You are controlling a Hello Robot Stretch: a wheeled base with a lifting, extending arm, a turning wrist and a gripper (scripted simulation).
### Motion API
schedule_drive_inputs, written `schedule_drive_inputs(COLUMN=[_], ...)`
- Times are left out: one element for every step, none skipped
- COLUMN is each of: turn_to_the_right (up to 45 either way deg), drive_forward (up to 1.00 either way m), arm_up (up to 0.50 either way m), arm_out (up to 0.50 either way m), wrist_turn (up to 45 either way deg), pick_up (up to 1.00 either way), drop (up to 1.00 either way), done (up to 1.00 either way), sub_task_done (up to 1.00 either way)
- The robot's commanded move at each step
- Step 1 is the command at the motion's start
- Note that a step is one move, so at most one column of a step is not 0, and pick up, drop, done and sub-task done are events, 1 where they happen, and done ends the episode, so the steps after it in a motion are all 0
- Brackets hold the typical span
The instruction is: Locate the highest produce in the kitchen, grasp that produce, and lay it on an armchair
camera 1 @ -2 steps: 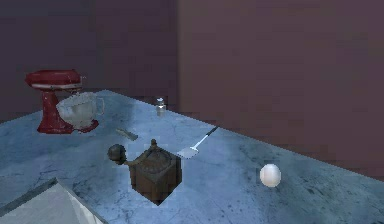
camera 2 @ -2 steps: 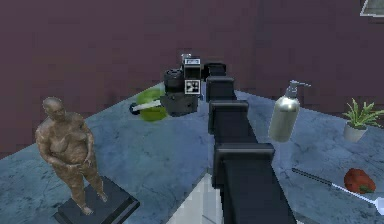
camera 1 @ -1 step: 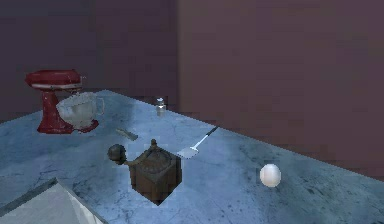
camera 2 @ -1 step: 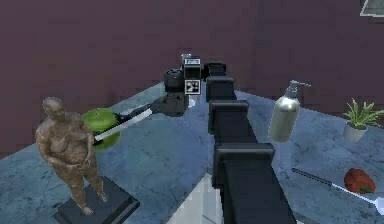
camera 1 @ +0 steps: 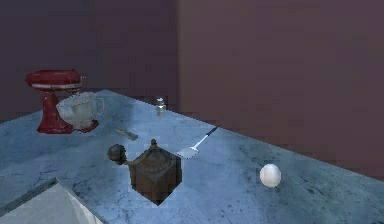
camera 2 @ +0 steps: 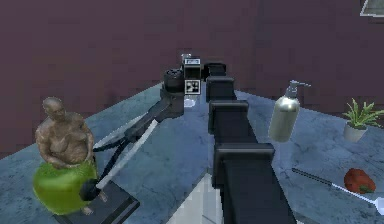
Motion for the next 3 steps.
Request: schedule_drive_inputs(turn_to_the_right=[0.0,0.0,-45.0], drive_forward=[0.0,0.0,0.0], arm_up=[0.0,0.0,0.0], arm_out=[0.0,-0.28,0.0], wrist_turn=[-9.0,0.0,0.0], pick_up=[0.0,0.0,0.0], drop=[0.0,0.0,0.0], done=[0.0,0.0,0.0], sub_task_done=[0.0,0.0,0.0])
